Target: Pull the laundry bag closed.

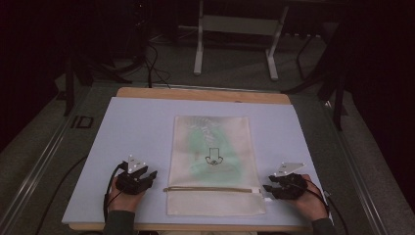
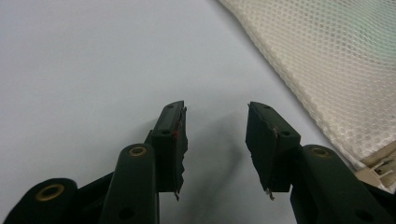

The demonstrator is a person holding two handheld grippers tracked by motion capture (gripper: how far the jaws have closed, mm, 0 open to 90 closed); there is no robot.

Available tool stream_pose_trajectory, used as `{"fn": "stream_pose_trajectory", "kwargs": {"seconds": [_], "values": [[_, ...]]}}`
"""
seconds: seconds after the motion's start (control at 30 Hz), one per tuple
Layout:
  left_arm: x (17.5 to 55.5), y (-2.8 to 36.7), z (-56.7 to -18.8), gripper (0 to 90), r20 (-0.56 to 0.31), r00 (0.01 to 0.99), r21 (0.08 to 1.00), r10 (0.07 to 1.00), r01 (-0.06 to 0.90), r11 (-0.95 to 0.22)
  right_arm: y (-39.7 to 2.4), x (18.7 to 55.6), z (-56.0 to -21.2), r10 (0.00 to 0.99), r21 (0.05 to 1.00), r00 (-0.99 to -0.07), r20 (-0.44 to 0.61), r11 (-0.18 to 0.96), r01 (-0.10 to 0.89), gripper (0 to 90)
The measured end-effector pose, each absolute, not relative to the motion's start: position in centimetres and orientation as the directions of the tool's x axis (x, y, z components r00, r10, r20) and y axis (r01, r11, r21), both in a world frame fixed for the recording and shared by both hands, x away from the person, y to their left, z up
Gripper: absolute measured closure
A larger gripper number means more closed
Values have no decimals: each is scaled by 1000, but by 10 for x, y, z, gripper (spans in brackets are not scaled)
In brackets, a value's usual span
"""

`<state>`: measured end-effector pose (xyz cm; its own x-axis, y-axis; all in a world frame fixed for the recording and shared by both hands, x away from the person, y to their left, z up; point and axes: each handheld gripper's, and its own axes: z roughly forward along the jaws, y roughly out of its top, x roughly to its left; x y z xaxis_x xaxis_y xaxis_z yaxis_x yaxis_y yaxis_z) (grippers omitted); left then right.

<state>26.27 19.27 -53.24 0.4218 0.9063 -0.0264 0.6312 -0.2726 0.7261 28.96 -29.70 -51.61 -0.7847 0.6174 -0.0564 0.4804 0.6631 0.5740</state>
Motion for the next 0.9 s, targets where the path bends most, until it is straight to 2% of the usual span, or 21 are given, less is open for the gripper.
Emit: {"fn": "stream_pose_trajectory", "kwargs": {"seconds": [0.9], "values": [[261, 193, -532, 570, -24, 434, 733, 900, 620, -280, -282, 290, -498, 528, 550, -847, -62, 726, 413, 574]]}}
